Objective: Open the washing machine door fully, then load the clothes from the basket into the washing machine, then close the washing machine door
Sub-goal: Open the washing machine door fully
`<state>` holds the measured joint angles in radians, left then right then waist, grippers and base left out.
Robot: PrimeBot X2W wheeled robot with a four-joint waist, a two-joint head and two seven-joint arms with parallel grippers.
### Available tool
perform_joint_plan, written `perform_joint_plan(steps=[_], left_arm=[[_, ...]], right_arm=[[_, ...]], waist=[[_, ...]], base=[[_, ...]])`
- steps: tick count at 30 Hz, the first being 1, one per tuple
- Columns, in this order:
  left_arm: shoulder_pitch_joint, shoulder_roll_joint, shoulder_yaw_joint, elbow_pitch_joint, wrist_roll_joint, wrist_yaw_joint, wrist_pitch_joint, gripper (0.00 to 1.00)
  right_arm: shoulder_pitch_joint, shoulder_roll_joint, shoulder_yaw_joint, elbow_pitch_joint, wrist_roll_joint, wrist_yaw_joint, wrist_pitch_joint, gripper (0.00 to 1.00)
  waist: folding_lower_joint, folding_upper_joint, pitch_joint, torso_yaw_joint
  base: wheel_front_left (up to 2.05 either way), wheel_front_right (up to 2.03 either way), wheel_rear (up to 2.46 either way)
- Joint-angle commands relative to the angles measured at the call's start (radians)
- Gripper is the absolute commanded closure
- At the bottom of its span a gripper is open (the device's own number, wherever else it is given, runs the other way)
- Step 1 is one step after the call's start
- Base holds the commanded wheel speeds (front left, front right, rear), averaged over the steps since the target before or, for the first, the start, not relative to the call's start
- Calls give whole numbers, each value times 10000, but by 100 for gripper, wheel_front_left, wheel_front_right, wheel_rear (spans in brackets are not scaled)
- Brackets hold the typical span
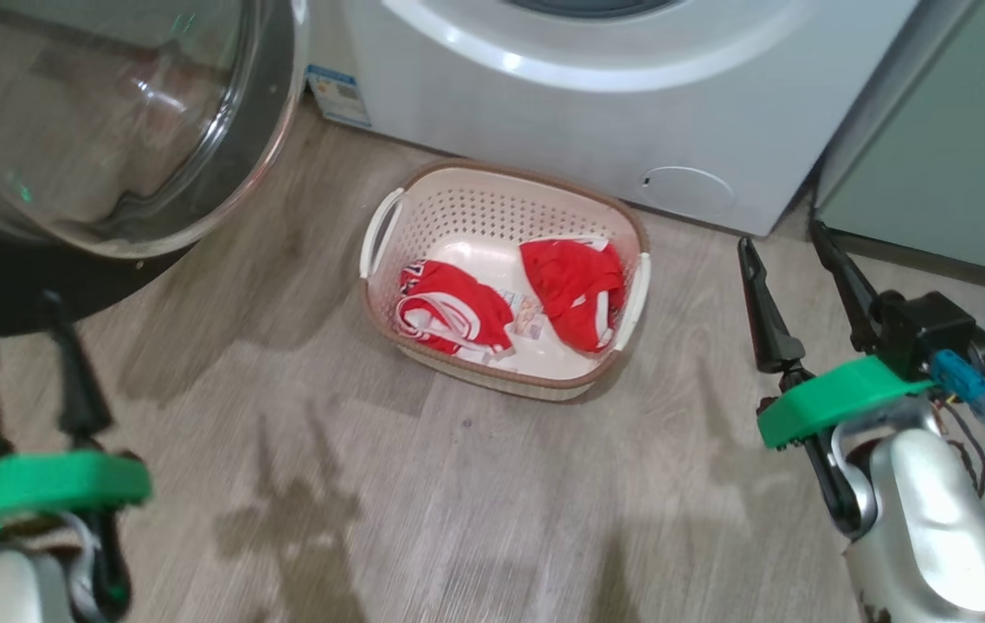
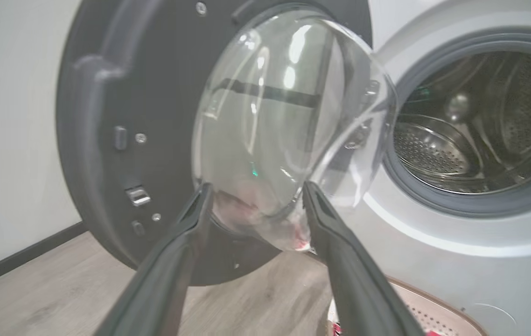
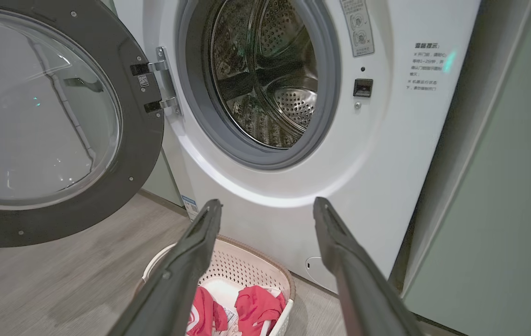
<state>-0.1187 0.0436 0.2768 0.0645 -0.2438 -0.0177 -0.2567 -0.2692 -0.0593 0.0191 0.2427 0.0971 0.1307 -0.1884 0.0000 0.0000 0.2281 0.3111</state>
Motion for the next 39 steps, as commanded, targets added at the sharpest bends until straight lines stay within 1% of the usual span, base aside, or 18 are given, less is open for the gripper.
perform_joint_plan(steps=[1, 3, 7, 11, 18, 25, 32, 39], left_arm=[[225, 130, -88, -688, 95, -12, -51, 0], [386, 118, -268, -843, 117, 3, -29, 0], [827, 93, -1038, -1345, 206, -7, 198, 0], [913, 85, -1657, -1577, 278, -92, 505, 0], [1008, 131, -2236, -1612, 452, -239, 922, 0], [1198, 207, -2488, -1564, 625, -210, 1080, 0], [1285, 297, -2630, -1513, 780, -108, 1268, 0], [1217, 411, -2658, -1407, 834, -30, 1334, 0]], right_arm=[[128, 88, 264, -242, 164, 0, -149, 0], [171, 88, 272, -226, 225, 0, -179, 0], [360, 89, 286, -173, 417, 0, -286, 0], [527, 90, 274, -124, 543, 0, -375, 0], [765, 90, 370, -103, 692, 0, -465, 0], [1086, 91, 393, -278, 732, 0, -488, 0], [1313, 91, 292, -550, 717, 0, -390, 0], [1326, 91, 181, -718, 671, 0, -348, 0]], waist=[[0, 0, -185, -259], [0, 0, -240, -353], [0, 0, -461, -785], [0, 0, -646, -1293], [0, 0, -992, -2331], [0, 0, -1273, -3151], [0, 0, -1307, -3510], [0, 0, -1251, -3673]], base=[[0, 0, 0], [0, 0, 0], [0, 0, 0], [0, 0, 0], [0, 0, 0], [0, 0, 0], [0, 0, 0], [0, 0, 0]])
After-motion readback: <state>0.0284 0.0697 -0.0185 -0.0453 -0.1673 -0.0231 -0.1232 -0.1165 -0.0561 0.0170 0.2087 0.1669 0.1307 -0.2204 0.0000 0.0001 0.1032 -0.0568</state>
